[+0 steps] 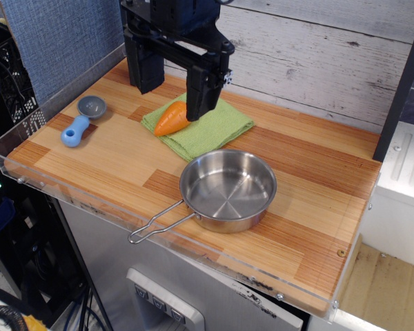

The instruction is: Place the saucepan at the bottom edge

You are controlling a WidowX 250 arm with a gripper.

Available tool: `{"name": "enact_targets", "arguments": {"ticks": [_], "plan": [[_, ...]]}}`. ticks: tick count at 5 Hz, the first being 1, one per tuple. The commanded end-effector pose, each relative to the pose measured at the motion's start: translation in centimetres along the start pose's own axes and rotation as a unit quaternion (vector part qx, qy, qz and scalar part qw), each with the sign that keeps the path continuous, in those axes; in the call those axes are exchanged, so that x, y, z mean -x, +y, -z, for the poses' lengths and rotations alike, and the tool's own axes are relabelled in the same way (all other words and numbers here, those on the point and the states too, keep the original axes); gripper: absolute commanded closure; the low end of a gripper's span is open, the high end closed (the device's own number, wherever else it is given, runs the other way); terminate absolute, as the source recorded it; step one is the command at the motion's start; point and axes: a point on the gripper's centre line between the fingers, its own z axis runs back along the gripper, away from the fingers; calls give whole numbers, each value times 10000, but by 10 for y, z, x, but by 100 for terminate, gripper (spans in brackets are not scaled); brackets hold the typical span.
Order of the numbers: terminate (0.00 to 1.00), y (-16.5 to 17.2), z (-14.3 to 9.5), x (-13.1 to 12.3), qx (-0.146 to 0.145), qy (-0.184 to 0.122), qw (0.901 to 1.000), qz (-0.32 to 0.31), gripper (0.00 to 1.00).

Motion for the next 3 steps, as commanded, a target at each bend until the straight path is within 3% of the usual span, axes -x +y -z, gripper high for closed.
{"name": "enact_targets", "arguments": {"ticks": [1,2,3], "plan": [[0,-4,-10,16,-298,-194,9992,-197,0],[0,-4,-10,16,-298,-194,9992,-197,0],[100,-4,-10,16,-298,-194,9992,-197,0]]}}
